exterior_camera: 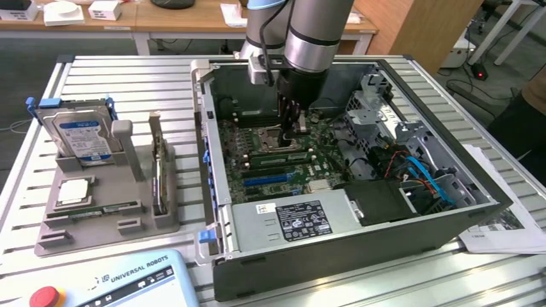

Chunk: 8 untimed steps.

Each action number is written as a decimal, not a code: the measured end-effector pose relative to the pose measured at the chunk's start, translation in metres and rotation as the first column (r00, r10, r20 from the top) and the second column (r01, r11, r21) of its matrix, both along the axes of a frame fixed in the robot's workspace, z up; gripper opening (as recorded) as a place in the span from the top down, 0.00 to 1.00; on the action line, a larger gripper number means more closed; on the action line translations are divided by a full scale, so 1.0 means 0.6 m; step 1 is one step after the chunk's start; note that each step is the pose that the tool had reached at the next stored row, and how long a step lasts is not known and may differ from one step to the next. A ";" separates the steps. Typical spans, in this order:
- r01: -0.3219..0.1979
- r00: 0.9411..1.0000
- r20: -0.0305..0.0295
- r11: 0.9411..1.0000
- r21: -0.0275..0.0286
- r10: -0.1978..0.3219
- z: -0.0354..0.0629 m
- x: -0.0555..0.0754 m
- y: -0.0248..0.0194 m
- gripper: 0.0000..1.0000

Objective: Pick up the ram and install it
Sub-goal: 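Insert the ram into the slot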

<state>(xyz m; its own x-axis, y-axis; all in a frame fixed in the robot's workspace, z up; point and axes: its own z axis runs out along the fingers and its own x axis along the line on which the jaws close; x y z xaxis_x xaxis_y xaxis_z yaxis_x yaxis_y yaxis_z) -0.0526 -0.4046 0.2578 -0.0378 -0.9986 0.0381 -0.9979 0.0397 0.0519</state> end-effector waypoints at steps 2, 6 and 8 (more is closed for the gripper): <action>-0.009 1.000 0.000 1.000 0.000 0.009 0.000 0.000 0.0000 0.89; -0.010 1.000 0.000 1.000 0.000 0.010 0.000 0.001 0.0000 0.89; -0.010 1.000 0.000 1.000 0.000 0.010 0.000 0.001 0.0000 0.89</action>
<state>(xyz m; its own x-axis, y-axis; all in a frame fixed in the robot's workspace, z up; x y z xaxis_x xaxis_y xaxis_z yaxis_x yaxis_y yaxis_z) -0.0517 -0.4046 0.2578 -0.0276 -0.9989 0.0380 -0.9982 0.0296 0.0519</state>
